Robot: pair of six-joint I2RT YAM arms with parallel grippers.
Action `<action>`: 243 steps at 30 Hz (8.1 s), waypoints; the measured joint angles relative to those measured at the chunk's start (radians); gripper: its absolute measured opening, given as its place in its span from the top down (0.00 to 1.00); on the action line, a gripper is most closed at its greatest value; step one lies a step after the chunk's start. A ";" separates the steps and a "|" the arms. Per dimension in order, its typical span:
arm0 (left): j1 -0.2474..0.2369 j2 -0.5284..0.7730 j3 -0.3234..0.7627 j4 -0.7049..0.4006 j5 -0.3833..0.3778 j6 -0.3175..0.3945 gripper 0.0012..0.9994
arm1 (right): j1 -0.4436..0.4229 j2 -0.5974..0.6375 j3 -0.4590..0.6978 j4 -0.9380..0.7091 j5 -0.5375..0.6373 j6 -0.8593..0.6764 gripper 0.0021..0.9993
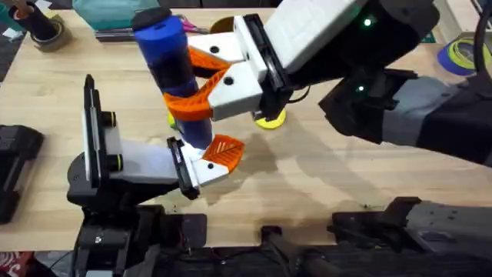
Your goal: Pick up the gripper from the table and insert it into the empty holder that is missing its gripper. Then pick up a screw, insert it into the mounting hole, and use the screwdriver to tighten it. Finally, clean up the table by picking up the vegetable and placing it into the bucket.
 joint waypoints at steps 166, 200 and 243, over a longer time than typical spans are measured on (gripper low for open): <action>0.000 0.000 0.000 -0.001 0.005 -0.003 1.00 | -0.027 0.000 0.149 -0.105 -0.005 0.037 0.98; 0.000 0.000 0.000 -0.001 0.004 0.000 1.00 | -0.452 0.043 0.593 -1.847 0.886 -1.359 0.98; 0.000 0.000 0.000 -0.001 0.004 0.003 0.04 | -0.609 0.091 0.156 -1.537 1.047 -1.613 0.00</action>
